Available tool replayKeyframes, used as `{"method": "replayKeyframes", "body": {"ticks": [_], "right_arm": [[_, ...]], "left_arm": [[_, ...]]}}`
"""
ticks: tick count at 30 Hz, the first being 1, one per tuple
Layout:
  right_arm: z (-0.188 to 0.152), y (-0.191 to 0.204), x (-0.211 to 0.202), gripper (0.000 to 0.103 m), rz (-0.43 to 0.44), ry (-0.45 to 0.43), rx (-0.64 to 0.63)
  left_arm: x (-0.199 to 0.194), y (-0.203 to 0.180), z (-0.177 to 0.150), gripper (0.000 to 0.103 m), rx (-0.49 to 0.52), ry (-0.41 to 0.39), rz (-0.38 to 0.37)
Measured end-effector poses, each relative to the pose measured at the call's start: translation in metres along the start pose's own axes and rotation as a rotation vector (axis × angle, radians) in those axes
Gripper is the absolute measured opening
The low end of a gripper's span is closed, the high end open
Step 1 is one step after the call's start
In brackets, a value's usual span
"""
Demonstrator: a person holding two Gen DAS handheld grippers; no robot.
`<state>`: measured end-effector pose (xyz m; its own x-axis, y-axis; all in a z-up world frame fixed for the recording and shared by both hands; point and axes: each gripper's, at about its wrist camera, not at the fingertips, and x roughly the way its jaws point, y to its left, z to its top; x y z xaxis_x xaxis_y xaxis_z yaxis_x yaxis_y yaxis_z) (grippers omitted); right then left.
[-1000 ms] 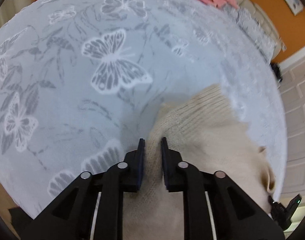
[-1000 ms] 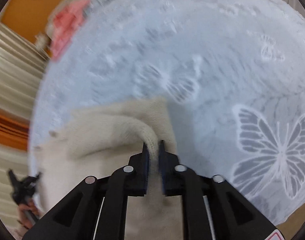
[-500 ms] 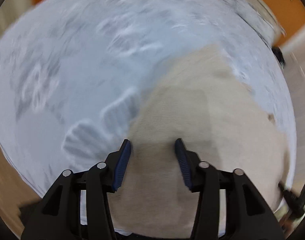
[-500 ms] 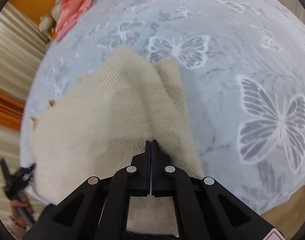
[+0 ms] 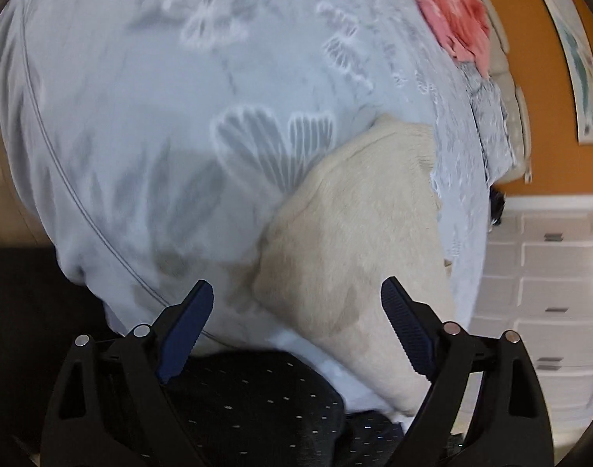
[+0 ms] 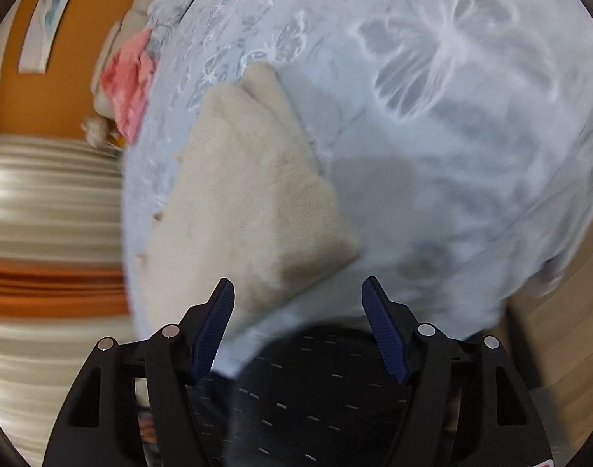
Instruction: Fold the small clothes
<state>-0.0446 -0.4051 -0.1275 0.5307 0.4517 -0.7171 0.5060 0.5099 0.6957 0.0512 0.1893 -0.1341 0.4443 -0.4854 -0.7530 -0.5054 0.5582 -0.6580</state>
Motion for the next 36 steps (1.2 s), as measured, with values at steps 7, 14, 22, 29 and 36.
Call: {"method": "replayKeyframes", "body": {"ticks": [7,14,22,29,36], "right_arm": [[0.009,0.030,0.029,0.013,0.069,-0.033,0.023],[0.005,0.050,-0.017,0.006,0.012,-0.163,-0.130],[0.004,0.016,0.021,0.007,-0.134,-0.075,-0.105],[0.001,0.040,-0.020,0.026,-0.278,-0.203,-0.122],[-0.002,0.150,0.003,0.017,-0.292,-0.170,-0.524]], "left_arm": [[0.034,-0.011,-0.007,0.028,-0.117,0.032,-0.064],[-0.003,-0.019,-0.004,0.016,-0.044,-0.042,-0.038],[0.019,0.003,-0.009,0.016,-0.038,-0.023,0.029],[0.006,0.009,-0.011,0.034,-0.034,-0.022,0.025],[0.010,0.020,-0.009,0.060,-0.121,-0.058,0.028]]}}
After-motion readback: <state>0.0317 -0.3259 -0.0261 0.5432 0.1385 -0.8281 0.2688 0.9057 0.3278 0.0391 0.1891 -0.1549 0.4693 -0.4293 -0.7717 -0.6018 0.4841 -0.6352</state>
